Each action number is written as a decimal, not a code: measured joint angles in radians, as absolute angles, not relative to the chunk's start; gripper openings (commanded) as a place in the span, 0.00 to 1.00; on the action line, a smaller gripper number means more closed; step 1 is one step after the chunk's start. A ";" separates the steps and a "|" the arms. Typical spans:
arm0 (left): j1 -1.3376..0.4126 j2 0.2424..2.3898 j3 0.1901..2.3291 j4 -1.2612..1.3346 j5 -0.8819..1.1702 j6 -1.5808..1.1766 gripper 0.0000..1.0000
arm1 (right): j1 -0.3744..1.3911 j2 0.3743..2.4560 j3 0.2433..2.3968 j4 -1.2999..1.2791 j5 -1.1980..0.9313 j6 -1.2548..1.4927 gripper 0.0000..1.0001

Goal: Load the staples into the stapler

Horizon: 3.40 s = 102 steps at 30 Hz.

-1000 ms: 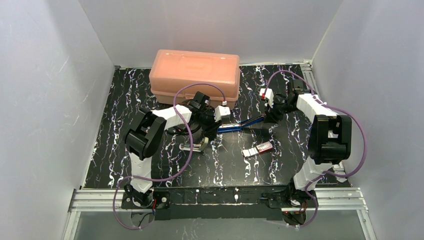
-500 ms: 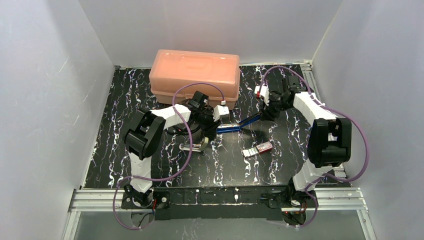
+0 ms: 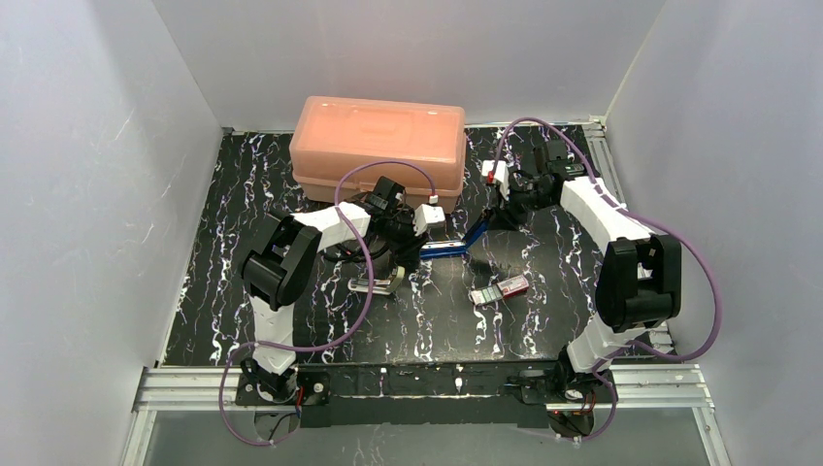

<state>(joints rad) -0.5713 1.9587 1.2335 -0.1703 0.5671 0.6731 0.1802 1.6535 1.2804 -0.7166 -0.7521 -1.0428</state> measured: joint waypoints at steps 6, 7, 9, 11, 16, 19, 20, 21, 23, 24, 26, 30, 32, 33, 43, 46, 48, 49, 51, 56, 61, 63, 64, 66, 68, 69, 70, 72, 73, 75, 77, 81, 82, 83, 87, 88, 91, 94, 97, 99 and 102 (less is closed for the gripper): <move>-0.571 1.959 1.234 -0.171 0.567 0.675 0.00 | 0.196 1.654 1.285 -0.716 -0.774 -1.023 0.27; -0.571 1.959 1.234 -0.171 0.567 0.677 0.00 | 0.196 1.654 1.285 -0.715 -0.774 -1.019 0.30; -0.571 1.959 1.234 -0.172 0.567 0.678 0.00 | 0.197 1.654 1.285 -0.711 -0.774 -1.007 0.34; -0.571 1.959 1.234 -0.172 0.567 0.678 0.00 | 0.197 1.654 1.285 -0.706 -0.775 -0.995 0.37; -0.571 1.959 1.234 -0.173 0.568 0.680 0.00 | 0.197 1.654 1.285 -0.703 -0.778 -0.981 0.45; -0.572 1.959 1.234 -0.173 0.569 0.681 0.00 | 0.197 1.654 1.285 -0.702 -0.786 -0.970 0.49; -0.572 1.959 1.234 -0.173 0.569 0.681 0.00 | 0.198 1.654 1.285 -0.703 -0.791 -0.966 0.50; -0.572 1.959 1.234 -0.173 0.569 0.681 0.00 | 0.199 1.654 1.285 -0.703 -0.796 -0.964 0.51; -0.572 1.959 1.234 -0.173 0.569 0.681 0.00 | 0.200 1.654 1.285 -0.704 -0.804 -0.963 0.53; -0.572 1.959 1.234 -0.173 0.569 0.681 0.00 | 0.202 1.654 1.285 -0.704 -0.809 -0.963 0.53; -0.572 1.959 1.234 -0.173 0.569 0.681 0.00 | 0.204 1.654 1.285 -0.704 -0.818 -0.963 0.54; -0.572 1.959 1.236 -0.178 0.569 0.682 0.00 | 0.205 1.661 1.285 -0.704 -0.833 -0.963 0.58; -0.572 1.959 1.237 -0.182 0.570 0.682 0.00 | 0.209 1.667 1.285 -0.704 -0.836 -0.962 0.59; -0.572 1.959 1.237 -0.183 0.572 0.682 0.00 | 0.211 1.671 1.285 -0.703 -0.838 -0.958 0.59; -0.572 1.959 1.239 -0.184 0.577 0.673 0.00 | 0.249 1.710 1.285 -0.650 -0.841 -0.910 0.63; -0.572 1.959 1.239 -0.183 0.578 0.672 0.00 | 0.256 1.710 1.282 -0.623 -0.847 -0.896 0.66; -0.572 1.959 1.239 -0.182 0.581 0.672 0.00 | 0.263 1.710 1.279 -0.603 -0.850 -0.888 0.67; -0.572 1.959 1.239 -0.181 0.582 0.672 0.00 | 0.268 1.713 1.279 -0.593 -0.854 -0.885 0.68; -0.572 1.959 1.239 -0.181 0.584 0.672 0.00 | 0.286 1.723 1.279 -0.565 -0.862 -0.875 0.68; -0.572 1.959 1.239 -0.180 0.586 0.672 0.00 | 0.330 1.759 1.279 -0.522 -0.867 -0.860 0.66; -0.572 1.959 1.239 -0.180 0.587 0.672 0.00 | 0.355 1.777 1.282 -0.513 -0.867 -0.853 0.52; -0.572 1.959 1.239 -0.179 0.587 0.672 0.00 | 0.357 1.779 1.287 -0.513 -0.867 -0.849 0.46; -0.572 1.959 1.239 -0.179 0.588 0.673 0.00 | 0.359 1.779 1.290 -0.513 -0.867 -0.846 0.42; -0.572 1.959 1.239 -0.179 0.590 0.673 0.00 | 0.361 1.781 1.296 -0.513 -0.865 -0.848 0.33; -0.572 1.959 1.238 -0.181 0.597 0.673 0.00 | 0.362 1.782 1.299 -0.511 -0.862 -0.854 0.25; -0.572 1.959 1.238 -0.181 0.599 0.673 0.00 | 0.362 1.782 1.300 -0.514 -0.862 -0.855 0.21; -0.572 1.959 1.238 -0.181 0.600 0.672 0.00 | 0.362 1.782 1.300 -0.514 -0.862 -0.855 0.18; -0.571 1.959 1.238 -0.179 0.603 0.670 0.00 | 0.363 1.782 1.300 -0.514 -0.859 -0.855 0.13; -0.571 1.959 1.237 -0.179 0.604 0.669 0.00 | 0.364 1.782 1.300 -0.513 -0.859 -0.855 0.13; -0.566 1.959 1.232 -0.168 0.612 0.661 0.00 | 0.367 1.782 1.300 -0.513 -0.854 -0.855 0.12; -0.559 1.958 1.221 -0.149 0.625 0.653 0.00 | 0.373 1.782 1.300 -0.508 -0.844 -0.854 0.11; -0.546 1.952 1.189 -0.095 0.648 0.627 0.02 | 0.396 1.781 1.281 -0.454 -0.820 -0.830 0.10; -0.545 1.950 1.182 -0.081 0.652 0.620 0.02 | 0.405 1.780 1.270 -0.429 -0.813 -0.821 0.10; -0.545 1.949 1.174 -0.064 0.656 0.612 0.02 | 0.413 1.779 1.258 -0.404 -0.803 -0.813 0.10; -0.545 1.948 1.152 -0.008 0.669 0.587 0.01 | 0.443 1.760 1.207 -0.329 -0.756 -0.791 0.09; -0.545 1.947 1.146 0.005 0.671 0.583 0.01 | 0.447 1.753 1.193 -0.311 -0.744 -0.786 0.09; -0.546 1.944 1.129 0.038 0.678 0.578 0.00 | 0.456 1.731 1.160 -0.276 -0.718 -0.772 0.09; -0.546 1.939 1.119 0.057 0.678 0.575 0.00 | 0.462 1.720 1.141 -0.250 -0.701 -0.757 0.09; -0.546 1.939 1.116 0.070 0.680 0.574 0.03 | 0.469 1.707 1.113 -0.211 -0.684 -0.738 0.09; -0.546 1.939 1.111 0.078 0.681 0.572 0.09 | 0.479 1.700 1.093 -0.182 -0.673 -0.729 0.09; -0.546 1.939 1.106 0.082 0.682 0.565 0.17 | 0.494 1.689 1.063 -0.136 -0.649 -0.706 0.09</move>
<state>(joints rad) -0.5465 1.9388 1.1065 0.0822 0.6823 0.5652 0.4938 1.6890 1.0630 -0.1364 -0.6491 -0.7063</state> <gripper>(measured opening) 0.388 0.421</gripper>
